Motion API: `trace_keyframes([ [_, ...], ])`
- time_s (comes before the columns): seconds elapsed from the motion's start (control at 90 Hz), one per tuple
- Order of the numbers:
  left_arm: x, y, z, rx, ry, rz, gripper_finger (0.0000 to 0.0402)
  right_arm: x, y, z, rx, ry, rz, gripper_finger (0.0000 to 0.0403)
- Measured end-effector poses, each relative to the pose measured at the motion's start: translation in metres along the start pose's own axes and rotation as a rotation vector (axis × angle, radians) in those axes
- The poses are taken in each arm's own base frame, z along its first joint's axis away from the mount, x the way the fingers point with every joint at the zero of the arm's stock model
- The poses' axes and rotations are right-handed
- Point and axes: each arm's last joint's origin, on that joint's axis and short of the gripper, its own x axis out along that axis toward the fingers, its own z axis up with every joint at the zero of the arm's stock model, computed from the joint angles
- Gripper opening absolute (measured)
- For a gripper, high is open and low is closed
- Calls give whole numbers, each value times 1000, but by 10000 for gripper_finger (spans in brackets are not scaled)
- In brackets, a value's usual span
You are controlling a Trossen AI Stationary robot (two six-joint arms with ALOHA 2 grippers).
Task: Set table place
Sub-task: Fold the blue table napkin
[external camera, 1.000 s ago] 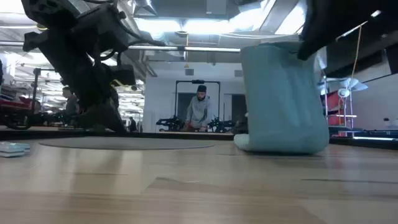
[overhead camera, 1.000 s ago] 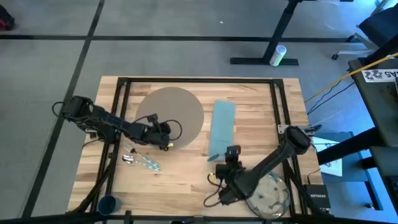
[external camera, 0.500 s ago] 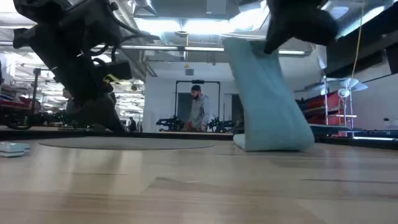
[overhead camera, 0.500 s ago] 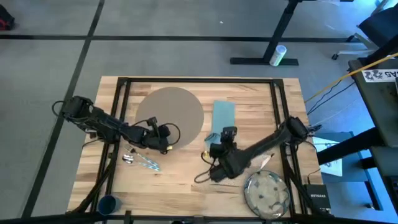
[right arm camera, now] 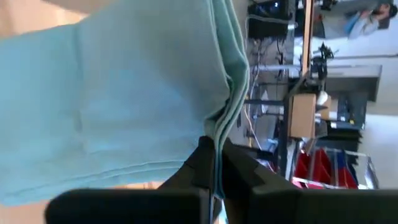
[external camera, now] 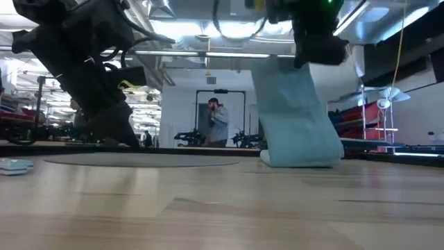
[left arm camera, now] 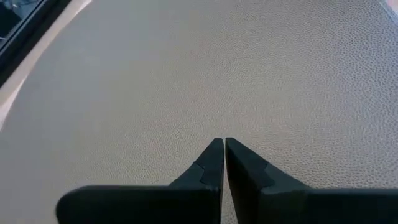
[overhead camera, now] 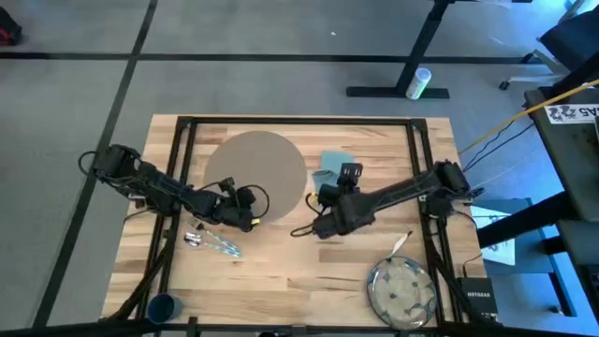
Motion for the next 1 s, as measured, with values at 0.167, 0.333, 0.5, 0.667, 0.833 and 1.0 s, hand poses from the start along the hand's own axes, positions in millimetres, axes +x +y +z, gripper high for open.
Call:
trace_keyframes([
  [0.167, 0, 0, 0, 25, 0, 0, 0, 26, 3, 1, 9, 52, 9, 0],
  [0.333, 0, 0, 0, 25, 0, 0, 0, 48, 7, 6, 18, 49, 27, 0],
  [0.5, 0, 0, 0, 25, 0, 1, 0, 70, 10, 8, 9, 65, 51, 0],
  [0.667, 0, 0, 0, 26, 0, 1, 0, 89, 10, 5, 13, 100, 59, 0],
  [0.833, 0, 0, 0, 25, 1, 2, 0, 104, 6, 5, 57, 126, 63, 1],
  [1.0, 0, 0, 1, 18, -5, -2, 0, 110, 2, 6, 75, 133, 50, 21],
])
